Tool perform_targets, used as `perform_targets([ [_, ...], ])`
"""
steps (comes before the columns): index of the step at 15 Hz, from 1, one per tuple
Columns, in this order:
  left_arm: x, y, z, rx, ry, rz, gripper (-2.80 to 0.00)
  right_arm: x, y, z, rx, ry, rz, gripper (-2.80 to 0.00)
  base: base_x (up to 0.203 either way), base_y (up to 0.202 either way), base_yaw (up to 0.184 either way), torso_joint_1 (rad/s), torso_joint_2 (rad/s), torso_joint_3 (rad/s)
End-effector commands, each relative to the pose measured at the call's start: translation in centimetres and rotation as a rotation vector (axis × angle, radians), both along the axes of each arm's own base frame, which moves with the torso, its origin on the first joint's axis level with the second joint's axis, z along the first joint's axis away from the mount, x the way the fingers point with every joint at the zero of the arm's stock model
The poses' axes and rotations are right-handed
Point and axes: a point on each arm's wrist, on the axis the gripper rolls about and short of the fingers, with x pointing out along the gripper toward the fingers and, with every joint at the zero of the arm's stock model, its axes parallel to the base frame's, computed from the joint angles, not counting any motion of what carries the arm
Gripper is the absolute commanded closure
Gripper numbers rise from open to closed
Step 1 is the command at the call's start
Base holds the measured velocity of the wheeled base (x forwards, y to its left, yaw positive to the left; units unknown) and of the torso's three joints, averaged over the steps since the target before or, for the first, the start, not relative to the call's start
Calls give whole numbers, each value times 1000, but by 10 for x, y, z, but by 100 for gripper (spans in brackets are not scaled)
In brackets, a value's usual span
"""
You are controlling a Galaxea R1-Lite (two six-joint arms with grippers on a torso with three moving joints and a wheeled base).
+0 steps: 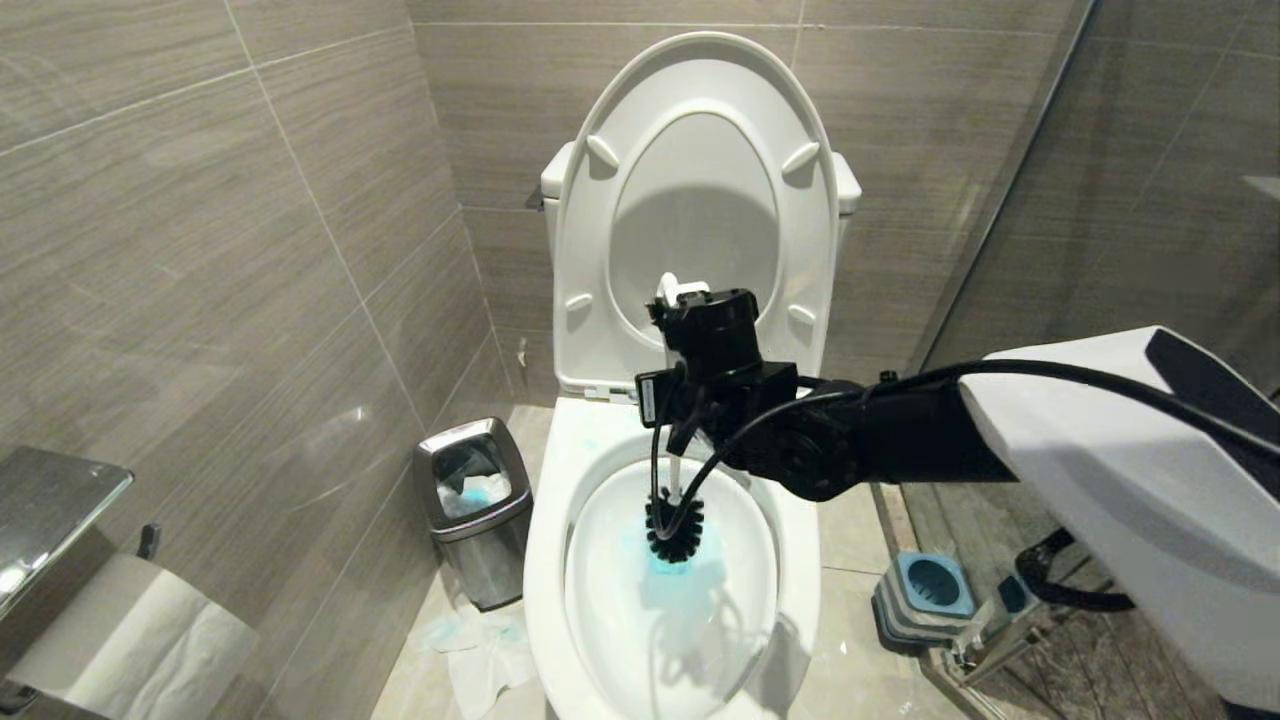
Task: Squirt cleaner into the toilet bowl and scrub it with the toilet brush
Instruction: Scrub the toilet bowl
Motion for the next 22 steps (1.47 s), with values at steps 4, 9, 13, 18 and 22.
perform_targets([
  [4, 0, 0, 0, 1, 1, 0, 0, 28, 12, -44, -46, 13, -14, 0, 0, 0, 0, 0, 0, 0],
  [9, 0, 0, 0, 0, 1, 0, 0, 34, 13, -47, -78, -169, 13, 0, 0, 0, 0, 0, 0, 0],
  [13, 0, 0, 0, 0, 1, 0, 0, 20, 14, -61, -107, -222, 41, 0, 0, 0, 0, 0, 0, 0],
  [18, 0, 0, 0, 1, 1, 0, 0, 16, 19, -70, -92, -197, 49, 0, 0, 0, 0, 0, 0, 0],
  [22, 0, 0, 0, 1, 1, 0, 0, 19, 19, -82, -107, -177, 48, 0, 0, 0, 0, 0, 0, 0],
])
